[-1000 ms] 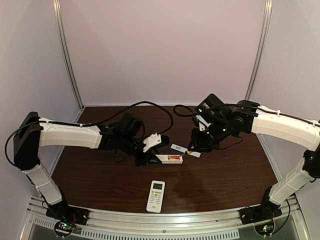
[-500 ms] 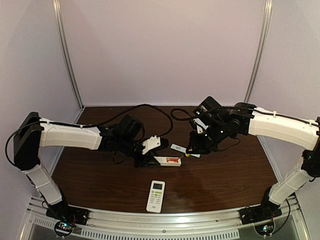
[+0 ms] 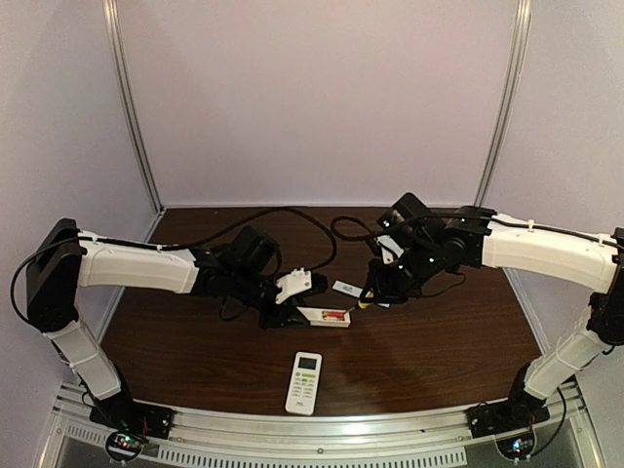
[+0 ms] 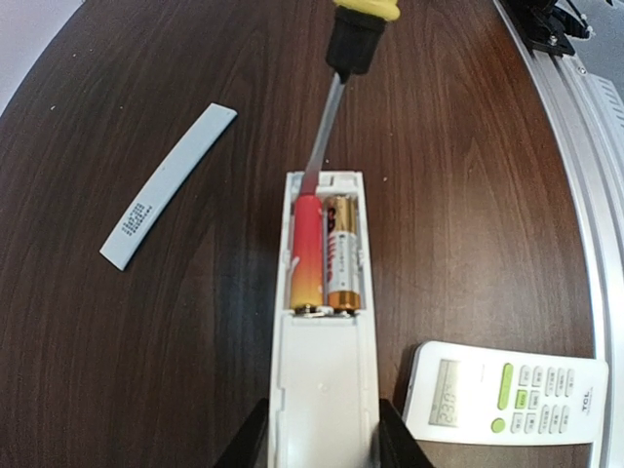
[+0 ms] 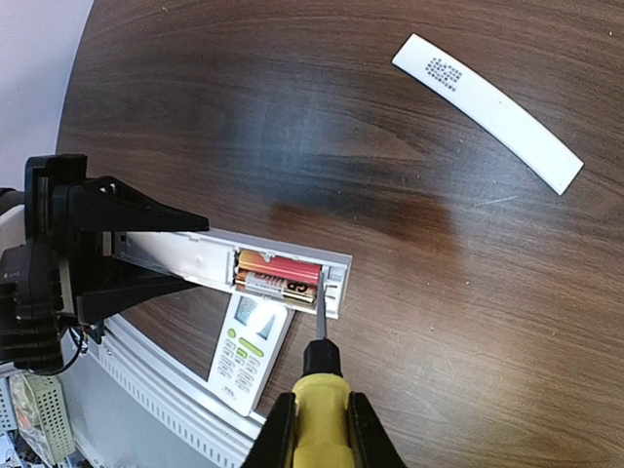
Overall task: Unload the batteries from the remote control
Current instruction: Remove the battery from the remote control without the battery cover.
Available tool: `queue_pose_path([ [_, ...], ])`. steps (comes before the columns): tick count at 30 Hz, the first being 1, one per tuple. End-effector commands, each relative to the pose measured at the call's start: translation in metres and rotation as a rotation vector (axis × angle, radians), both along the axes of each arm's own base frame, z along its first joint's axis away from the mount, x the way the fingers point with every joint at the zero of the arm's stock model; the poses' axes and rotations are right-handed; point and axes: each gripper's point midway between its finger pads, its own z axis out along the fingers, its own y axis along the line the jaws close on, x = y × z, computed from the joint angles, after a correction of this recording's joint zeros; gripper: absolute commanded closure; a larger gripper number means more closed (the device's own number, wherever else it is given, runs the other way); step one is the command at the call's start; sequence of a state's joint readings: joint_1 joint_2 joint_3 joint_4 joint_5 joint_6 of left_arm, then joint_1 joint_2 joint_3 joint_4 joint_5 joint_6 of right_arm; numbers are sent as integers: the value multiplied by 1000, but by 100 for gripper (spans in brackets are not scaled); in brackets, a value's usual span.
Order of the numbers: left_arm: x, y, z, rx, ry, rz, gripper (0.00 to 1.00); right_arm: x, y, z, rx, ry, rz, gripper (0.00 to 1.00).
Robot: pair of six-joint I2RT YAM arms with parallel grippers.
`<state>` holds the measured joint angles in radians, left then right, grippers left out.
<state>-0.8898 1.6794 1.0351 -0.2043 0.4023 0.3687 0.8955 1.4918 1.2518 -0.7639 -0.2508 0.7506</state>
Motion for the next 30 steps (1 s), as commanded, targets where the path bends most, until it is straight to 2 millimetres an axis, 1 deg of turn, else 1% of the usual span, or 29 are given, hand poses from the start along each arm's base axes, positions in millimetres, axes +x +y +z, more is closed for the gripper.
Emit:
queue_pose_path([
  [1, 8, -30, 52, -204, -135, -71, 100, -6, 23, 7, 107, 11, 76, 100],
  [14, 9, -32, 56, -209, -159, -83, 100, 0, 23, 11, 143, -1, 75, 100],
  [30, 9, -32, 59, -212, -172, -93, 100, 2, 24, 17, 206, -11, 73, 100],
])
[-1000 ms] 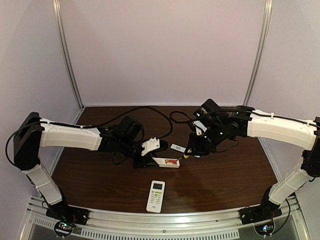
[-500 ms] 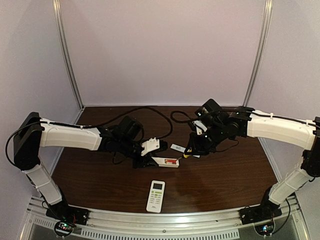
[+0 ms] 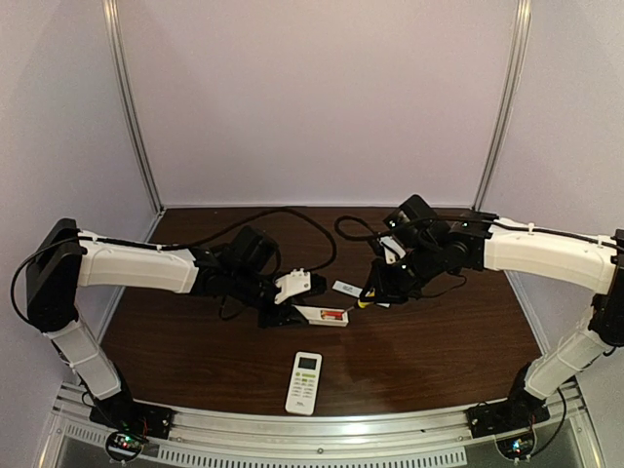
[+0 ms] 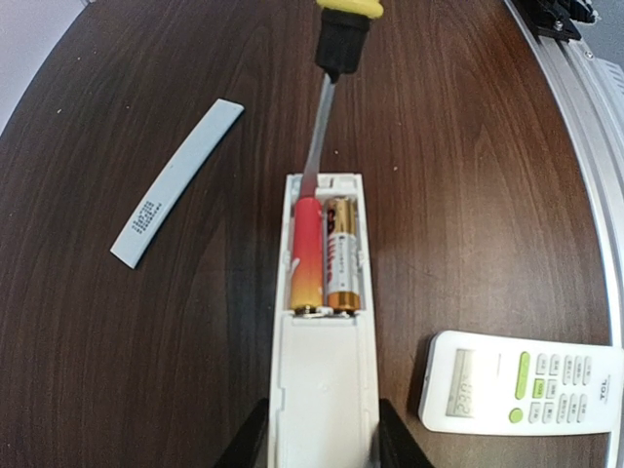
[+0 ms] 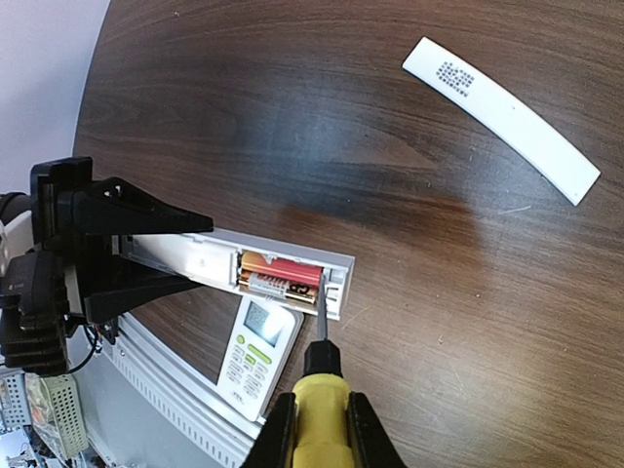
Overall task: Unload the batteries from the remote control
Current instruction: Remove the battery from the remote control without the battery cover.
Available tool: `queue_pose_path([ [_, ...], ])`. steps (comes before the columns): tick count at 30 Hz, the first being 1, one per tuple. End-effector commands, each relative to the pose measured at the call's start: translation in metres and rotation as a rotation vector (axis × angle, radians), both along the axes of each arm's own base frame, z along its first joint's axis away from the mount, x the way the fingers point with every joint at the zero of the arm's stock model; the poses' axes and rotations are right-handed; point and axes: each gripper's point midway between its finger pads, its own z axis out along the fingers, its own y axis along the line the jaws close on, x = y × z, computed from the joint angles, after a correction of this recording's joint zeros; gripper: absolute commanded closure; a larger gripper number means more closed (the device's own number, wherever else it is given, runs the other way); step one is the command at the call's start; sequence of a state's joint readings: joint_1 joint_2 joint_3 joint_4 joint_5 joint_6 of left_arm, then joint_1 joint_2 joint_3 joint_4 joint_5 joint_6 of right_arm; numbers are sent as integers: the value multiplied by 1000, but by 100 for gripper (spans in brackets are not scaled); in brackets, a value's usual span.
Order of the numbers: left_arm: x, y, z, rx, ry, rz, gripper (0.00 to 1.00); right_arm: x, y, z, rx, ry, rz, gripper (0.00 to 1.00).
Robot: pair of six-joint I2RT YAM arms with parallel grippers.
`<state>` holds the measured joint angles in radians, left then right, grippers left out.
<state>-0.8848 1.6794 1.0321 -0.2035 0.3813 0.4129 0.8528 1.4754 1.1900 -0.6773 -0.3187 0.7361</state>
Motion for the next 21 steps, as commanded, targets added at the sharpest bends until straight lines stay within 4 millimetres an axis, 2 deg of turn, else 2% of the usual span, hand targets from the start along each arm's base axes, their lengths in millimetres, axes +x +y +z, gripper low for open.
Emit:
queue_pose_path([
  [1, 4, -35, 61, -226, -127, -88, 100, -5, 24, 21, 142, -21, 65, 100],
  [21, 3, -33, 57, -216, -122, -87, 100, -5, 28, 24, 176, -21, 69, 100],
])
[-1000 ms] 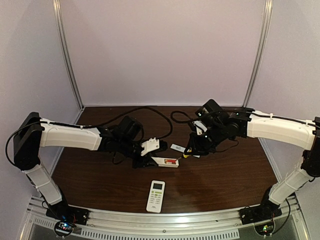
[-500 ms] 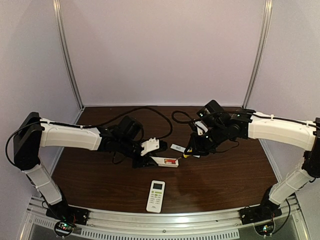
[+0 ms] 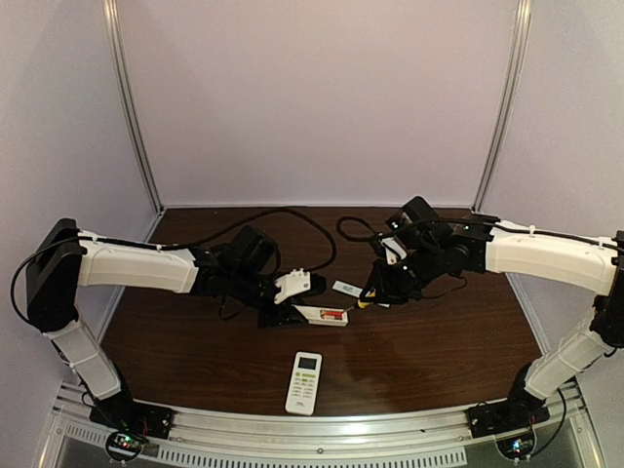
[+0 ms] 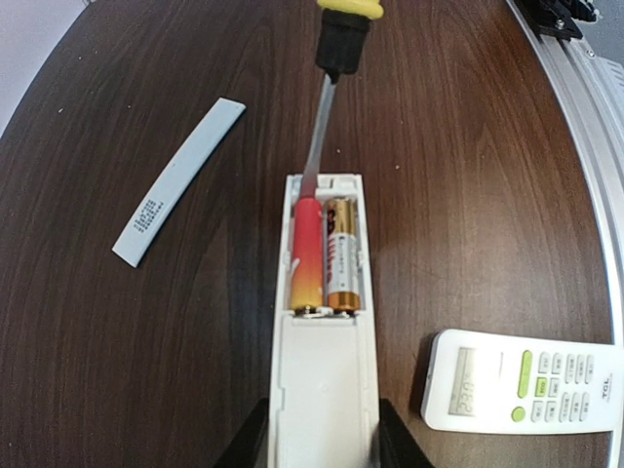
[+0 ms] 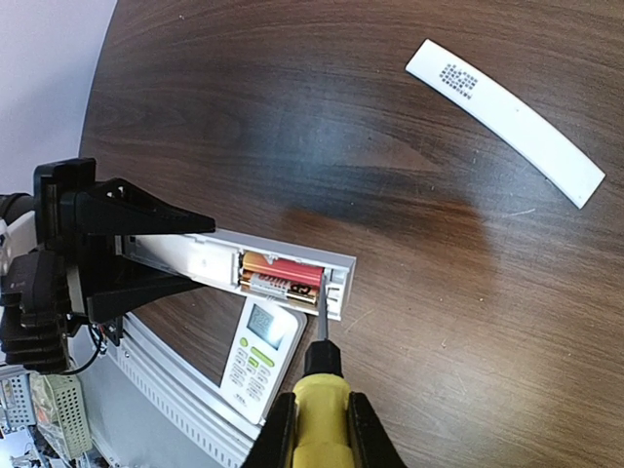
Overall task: Unload the batteries from the remote control
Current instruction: Remove the battery from the remote control without the battery cover.
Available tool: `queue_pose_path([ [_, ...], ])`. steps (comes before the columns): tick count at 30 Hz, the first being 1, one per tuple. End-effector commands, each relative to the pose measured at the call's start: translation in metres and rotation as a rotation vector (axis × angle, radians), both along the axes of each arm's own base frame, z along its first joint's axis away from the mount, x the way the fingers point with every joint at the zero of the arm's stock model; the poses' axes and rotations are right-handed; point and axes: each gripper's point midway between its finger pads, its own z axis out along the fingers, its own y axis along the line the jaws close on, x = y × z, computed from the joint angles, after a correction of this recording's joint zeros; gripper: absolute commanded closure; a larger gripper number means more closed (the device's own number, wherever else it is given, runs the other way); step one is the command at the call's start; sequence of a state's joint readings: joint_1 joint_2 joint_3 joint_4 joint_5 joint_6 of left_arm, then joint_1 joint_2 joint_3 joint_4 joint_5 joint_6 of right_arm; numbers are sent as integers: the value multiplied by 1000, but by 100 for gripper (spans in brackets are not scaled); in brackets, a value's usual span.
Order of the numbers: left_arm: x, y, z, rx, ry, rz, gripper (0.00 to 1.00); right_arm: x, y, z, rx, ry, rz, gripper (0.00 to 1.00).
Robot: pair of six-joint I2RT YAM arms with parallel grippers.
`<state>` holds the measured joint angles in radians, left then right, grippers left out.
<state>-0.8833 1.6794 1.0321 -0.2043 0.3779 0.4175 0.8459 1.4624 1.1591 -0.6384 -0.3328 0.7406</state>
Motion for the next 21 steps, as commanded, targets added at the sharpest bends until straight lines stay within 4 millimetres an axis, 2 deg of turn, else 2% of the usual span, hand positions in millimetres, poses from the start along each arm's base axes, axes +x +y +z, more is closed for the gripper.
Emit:
queue_pose_path([
  [1, 2, -34, 58, -219, -118, -89, 100, -6, 28, 26, 156, -21, 74, 100],
  [21, 3, -33, 40, -181, -101, -82, 100, -8, 37, 43, 238, -49, 109, 100],
])
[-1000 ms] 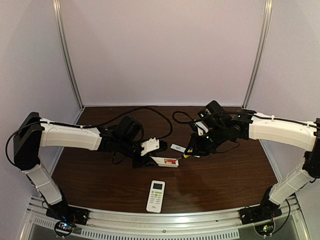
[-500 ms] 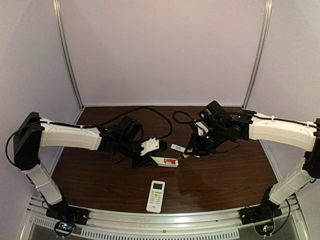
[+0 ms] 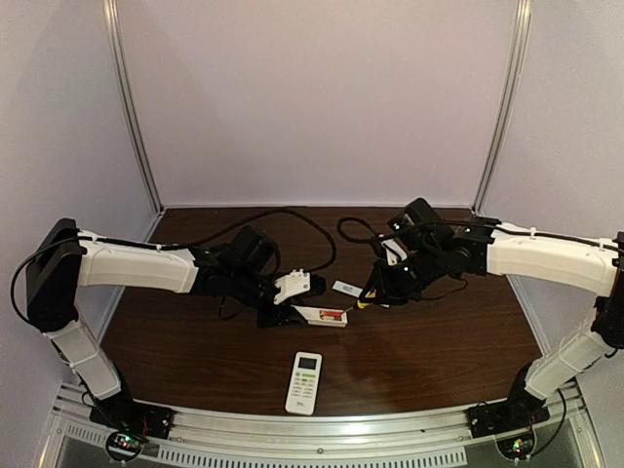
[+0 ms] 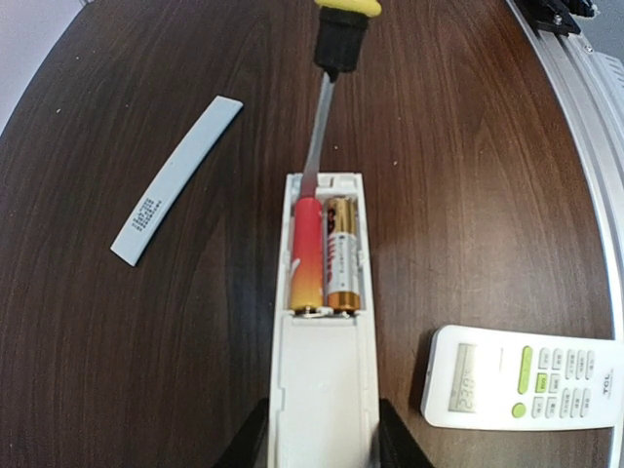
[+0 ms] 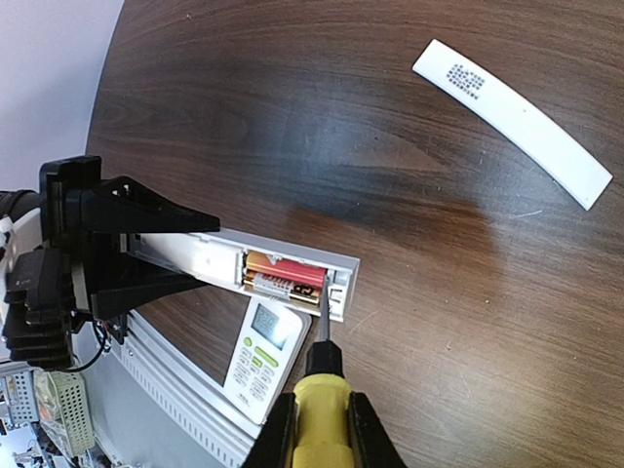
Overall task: Unload the batteries from the remote control
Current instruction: Remove the battery from the remote control without the battery cover.
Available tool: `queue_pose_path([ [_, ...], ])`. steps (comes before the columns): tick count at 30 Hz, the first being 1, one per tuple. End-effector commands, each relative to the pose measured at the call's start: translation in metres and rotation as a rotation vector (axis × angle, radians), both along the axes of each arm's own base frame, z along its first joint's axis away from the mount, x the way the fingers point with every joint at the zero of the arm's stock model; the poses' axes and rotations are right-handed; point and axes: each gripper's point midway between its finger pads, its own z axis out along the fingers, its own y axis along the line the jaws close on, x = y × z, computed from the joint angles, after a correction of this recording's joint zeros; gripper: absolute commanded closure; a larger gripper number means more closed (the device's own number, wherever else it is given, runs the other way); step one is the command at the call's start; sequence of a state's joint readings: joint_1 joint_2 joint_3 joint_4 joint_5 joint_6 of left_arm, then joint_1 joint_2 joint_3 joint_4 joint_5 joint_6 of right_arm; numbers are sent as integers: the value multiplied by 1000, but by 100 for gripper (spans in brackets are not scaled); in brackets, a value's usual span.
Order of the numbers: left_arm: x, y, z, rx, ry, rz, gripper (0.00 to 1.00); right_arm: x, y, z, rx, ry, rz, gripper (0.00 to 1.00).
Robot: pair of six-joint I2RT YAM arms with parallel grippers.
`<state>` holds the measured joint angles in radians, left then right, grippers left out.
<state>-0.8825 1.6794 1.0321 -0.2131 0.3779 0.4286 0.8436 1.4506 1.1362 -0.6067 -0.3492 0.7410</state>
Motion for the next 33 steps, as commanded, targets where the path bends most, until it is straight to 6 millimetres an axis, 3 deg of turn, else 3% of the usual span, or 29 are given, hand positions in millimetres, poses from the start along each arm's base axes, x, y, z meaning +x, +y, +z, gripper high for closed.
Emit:
queue_pose_path([
  [1, 4, -34, 39, -187, -94, -75, 100, -6, 36, 43, 215, -49, 102, 100],
  [21, 3, -30, 10, -141, -44, -51, 100, -6, 41, 45, 229, -54, 123, 100],
  [33, 8, -35, 17, -165, -66, -42, 100, -6, 43, 43, 222, -48, 136, 100],
])
